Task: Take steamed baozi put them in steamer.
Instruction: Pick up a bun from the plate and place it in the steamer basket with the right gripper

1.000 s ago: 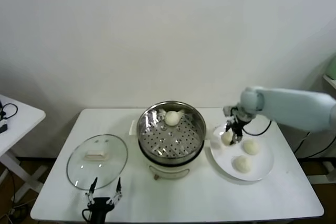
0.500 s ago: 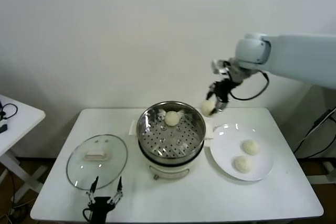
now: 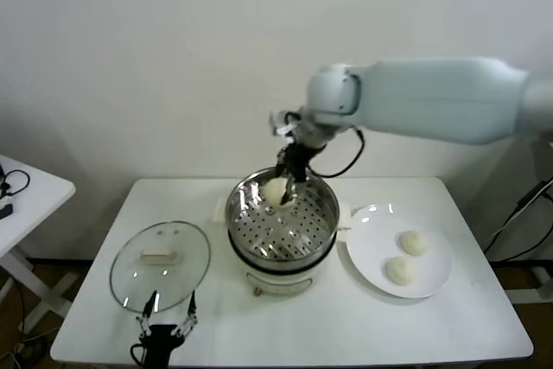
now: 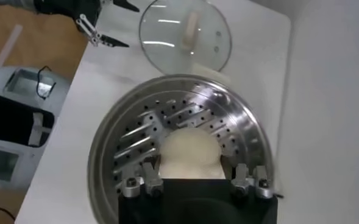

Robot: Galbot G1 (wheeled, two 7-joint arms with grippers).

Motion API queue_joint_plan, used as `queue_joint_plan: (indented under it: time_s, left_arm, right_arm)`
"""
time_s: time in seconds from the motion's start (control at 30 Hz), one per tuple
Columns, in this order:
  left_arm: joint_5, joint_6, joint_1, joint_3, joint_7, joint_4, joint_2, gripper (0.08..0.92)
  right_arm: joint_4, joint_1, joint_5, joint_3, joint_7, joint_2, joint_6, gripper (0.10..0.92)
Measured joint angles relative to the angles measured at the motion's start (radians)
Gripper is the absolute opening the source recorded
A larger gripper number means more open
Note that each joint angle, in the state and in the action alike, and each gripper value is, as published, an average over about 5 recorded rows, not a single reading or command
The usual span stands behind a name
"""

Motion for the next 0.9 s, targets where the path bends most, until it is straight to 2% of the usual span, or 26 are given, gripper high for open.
queue_joint_plan:
  time_s: [0.73,0.83,0.9]
  left_arm:
    - [0.000,-0.004,-0.009,0.001,0.001,0.015,0.000,0.823]
    - [0.000,-0.007,-0.008,0.001,0.000,0.015,0.000,0.823]
    - [0.000,-0.008,-0.006,0.002,0.000,0.014,0.000,0.823]
  right_arm:
    - [-0.222,-0.251,-0.154,0.076,0.024,0.155,0.018,0.662]
    - [-0.235,-0.261,-0.164,0.084,0.024,0.162,0.021,0.677]
    - [-0.238,-0.265,-0.170,0.088,0.024,0.164,0.024,0.716]
